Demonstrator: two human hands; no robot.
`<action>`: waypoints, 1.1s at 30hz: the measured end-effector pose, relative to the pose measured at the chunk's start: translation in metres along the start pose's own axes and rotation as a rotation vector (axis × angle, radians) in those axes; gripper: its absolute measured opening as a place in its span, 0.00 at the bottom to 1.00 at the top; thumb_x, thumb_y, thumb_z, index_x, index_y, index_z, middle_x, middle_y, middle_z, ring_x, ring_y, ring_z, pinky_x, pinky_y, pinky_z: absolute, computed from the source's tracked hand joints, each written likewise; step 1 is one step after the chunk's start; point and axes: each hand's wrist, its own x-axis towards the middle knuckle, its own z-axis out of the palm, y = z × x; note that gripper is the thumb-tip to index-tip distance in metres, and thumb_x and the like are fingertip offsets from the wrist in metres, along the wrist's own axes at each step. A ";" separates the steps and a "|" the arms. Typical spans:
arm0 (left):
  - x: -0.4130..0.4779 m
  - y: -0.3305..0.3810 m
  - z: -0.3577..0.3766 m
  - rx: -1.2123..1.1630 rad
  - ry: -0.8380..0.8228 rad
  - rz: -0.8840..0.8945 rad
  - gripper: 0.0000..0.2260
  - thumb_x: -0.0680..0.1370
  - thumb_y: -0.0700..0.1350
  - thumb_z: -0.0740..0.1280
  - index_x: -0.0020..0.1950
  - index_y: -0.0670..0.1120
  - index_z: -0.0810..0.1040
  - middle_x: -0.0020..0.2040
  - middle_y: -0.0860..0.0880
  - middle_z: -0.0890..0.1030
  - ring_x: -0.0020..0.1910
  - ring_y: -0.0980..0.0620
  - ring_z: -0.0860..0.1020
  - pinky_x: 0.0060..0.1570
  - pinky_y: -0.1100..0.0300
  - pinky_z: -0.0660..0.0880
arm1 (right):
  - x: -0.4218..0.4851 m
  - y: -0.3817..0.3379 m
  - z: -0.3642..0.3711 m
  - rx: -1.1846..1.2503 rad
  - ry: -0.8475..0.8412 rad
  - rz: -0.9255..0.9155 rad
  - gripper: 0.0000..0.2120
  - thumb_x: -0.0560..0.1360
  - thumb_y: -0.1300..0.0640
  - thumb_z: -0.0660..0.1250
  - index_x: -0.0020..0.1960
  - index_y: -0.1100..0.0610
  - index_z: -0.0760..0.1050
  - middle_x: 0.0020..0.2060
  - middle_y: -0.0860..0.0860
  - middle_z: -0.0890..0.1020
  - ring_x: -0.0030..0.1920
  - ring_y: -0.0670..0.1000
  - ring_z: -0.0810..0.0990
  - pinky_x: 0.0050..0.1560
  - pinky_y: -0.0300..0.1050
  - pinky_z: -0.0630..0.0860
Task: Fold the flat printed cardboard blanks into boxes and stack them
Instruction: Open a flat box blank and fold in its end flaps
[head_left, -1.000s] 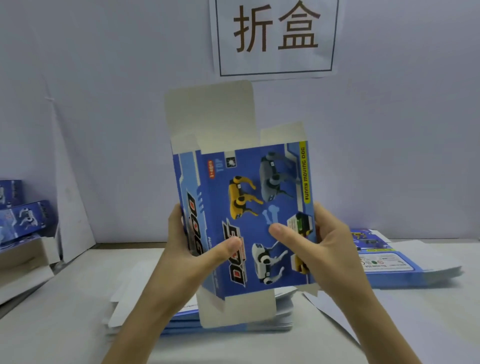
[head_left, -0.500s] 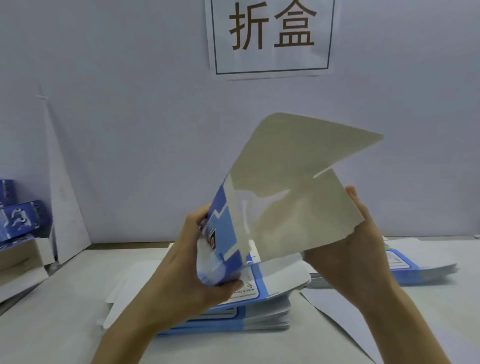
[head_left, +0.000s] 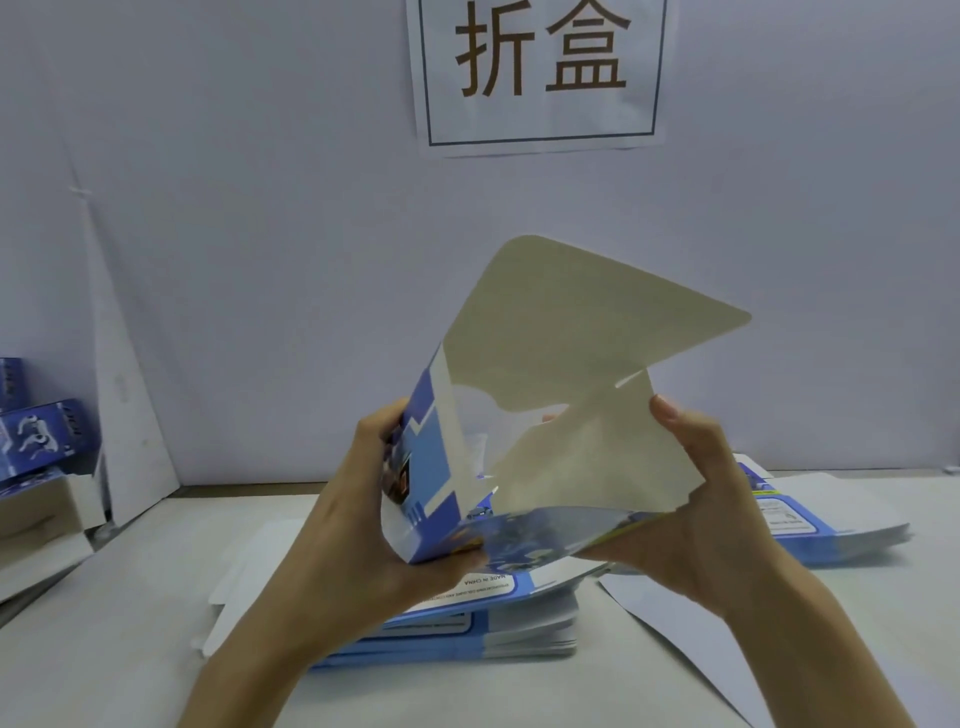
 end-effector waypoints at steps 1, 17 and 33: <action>0.000 0.000 0.000 0.006 0.009 0.007 0.40 0.61 0.52 0.78 0.68 0.53 0.62 0.58 0.63 0.73 0.57 0.54 0.77 0.43 0.72 0.76 | 0.001 0.000 -0.001 -0.007 0.004 -0.001 0.31 0.54 0.41 0.79 0.54 0.55 0.83 0.53 0.56 0.84 0.50 0.57 0.84 0.46 0.58 0.80; 0.002 -0.006 -0.001 0.103 0.062 0.007 0.38 0.58 0.54 0.77 0.62 0.63 0.61 0.55 0.69 0.73 0.54 0.67 0.75 0.39 0.79 0.71 | 0.006 0.012 0.002 -0.616 0.287 0.067 0.20 0.62 0.37 0.67 0.42 0.52 0.82 0.40 0.49 0.85 0.42 0.49 0.85 0.43 0.43 0.83; 0.004 -0.015 -0.004 0.225 0.083 0.049 0.46 0.60 0.55 0.76 0.71 0.63 0.54 0.64 0.62 0.68 0.60 0.59 0.74 0.50 0.73 0.74 | 0.013 0.021 0.015 -0.940 0.496 -0.136 0.19 0.80 0.53 0.61 0.36 0.65 0.74 0.26 0.46 0.75 0.29 0.45 0.74 0.30 0.39 0.75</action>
